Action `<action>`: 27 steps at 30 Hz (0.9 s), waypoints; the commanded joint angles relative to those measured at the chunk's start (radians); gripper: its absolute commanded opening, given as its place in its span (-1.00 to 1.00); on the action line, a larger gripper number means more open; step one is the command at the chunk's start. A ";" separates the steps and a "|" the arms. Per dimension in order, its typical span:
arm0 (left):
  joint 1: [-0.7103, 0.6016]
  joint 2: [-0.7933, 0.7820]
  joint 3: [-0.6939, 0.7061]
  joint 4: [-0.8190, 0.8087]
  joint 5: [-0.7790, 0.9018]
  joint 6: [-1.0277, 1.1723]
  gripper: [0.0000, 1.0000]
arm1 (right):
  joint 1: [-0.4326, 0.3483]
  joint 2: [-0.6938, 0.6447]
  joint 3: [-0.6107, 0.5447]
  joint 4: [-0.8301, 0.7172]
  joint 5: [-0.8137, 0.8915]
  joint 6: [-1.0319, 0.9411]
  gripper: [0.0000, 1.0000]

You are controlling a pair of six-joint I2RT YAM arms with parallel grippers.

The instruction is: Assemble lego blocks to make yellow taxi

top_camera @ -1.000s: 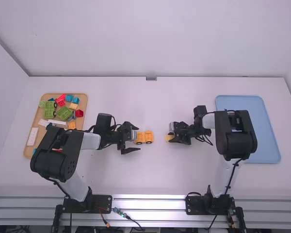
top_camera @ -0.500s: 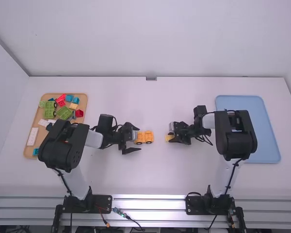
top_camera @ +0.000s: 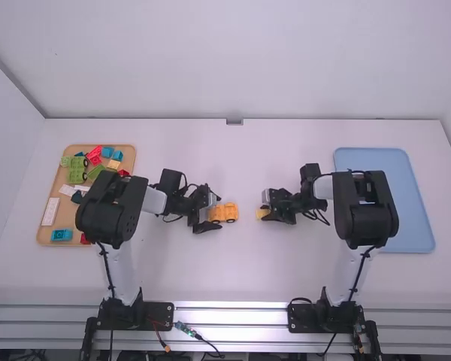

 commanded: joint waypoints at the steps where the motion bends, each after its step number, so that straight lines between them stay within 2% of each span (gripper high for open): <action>1: -0.002 0.015 -0.010 0.014 0.036 0.021 0.98 | 0.000 0.014 0.008 -0.004 -0.013 0.003 -0.39; 4: -0.003 0.015 -0.042 0.079 0.034 0.009 0.98 | 0.000 0.014 0.009 -0.004 -0.013 0.003 -0.39; 7: 0.005 0.015 -0.083 0.159 0.034 0.009 0.65 | 0.000 0.014 0.009 -0.003 -0.013 0.002 -0.39; 10: 0.002 0.015 -0.104 0.192 0.033 0.009 0.49 | 0.000 0.014 0.010 -0.004 -0.013 0.003 -0.40; 27: -0.002 0.015 -0.069 0.150 -0.003 0.021 0.29 | 0.000 0.014 0.010 0.001 -0.042 -0.005 -0.38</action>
